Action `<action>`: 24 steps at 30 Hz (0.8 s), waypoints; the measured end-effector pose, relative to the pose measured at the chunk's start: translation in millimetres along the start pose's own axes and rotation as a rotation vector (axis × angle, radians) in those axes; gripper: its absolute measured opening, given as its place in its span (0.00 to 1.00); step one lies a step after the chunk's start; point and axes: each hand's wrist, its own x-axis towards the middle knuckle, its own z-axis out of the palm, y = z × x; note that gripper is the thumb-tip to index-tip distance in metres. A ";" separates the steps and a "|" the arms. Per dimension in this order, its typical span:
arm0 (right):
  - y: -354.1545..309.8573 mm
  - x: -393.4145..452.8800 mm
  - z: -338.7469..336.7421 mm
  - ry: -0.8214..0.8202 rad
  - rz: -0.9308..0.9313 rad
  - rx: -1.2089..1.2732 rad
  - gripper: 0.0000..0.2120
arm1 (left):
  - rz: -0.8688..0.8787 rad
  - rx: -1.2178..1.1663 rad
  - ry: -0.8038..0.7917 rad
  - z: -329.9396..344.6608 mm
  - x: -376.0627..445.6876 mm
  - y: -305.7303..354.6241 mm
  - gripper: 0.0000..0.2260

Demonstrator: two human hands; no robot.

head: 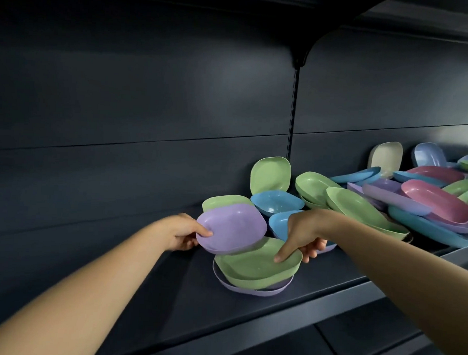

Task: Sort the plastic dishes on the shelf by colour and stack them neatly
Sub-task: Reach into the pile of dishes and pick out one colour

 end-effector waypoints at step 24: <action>-72.8 -40.8 -12.1 0.223 -0.470 1.060 0.03 | 0.293 -0.732 0.575 -94.1 -155.9 -46.0 0.11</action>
